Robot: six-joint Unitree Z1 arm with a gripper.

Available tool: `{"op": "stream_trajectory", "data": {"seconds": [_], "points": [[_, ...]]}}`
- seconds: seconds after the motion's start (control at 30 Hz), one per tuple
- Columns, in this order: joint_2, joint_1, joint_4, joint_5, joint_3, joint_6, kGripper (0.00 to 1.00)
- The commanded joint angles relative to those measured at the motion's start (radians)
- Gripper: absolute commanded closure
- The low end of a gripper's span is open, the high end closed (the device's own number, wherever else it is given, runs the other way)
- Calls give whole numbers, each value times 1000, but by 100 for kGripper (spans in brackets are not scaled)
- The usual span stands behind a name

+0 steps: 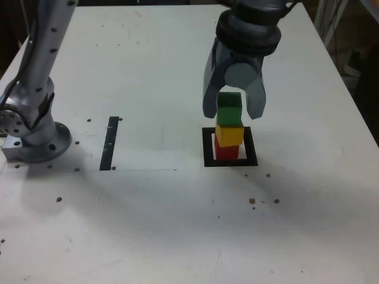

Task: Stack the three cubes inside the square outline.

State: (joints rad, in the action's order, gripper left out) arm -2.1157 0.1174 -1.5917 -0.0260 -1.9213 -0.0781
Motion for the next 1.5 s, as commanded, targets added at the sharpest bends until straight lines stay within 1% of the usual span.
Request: {"op": "stream_trajectory", "data": {"seconds": [0.0, 0.2, 0.33, 0.47, 0.57, 0.77, 0.9, 1.0, 1.07, 1.23, 1.37, 1.47], "points": [[8, -1, -8, -1, 5, -3, 1], [14, -1, -8, 0, 11, -6, 1], [56, 0, -8, -10, 26, -9, 1], [146, 6, -8, -26, 74, -9, 1], [232, 6, -8, -36, 145, -1, 0], [399, -18, -3, -63, 343, 20, 0], [486, -36, 12, -68, 494, 29, 0], [526, -43, 57, -65, 632, 31, 0], [541, -44, 101, -58, 711, 31, 0], [563, -44, 235, -23, 899, 34, 0], [571, -40, 323, -1, 1000, 45, 0], [576, -30, 366, -2, 1038, 51, 0]]}}
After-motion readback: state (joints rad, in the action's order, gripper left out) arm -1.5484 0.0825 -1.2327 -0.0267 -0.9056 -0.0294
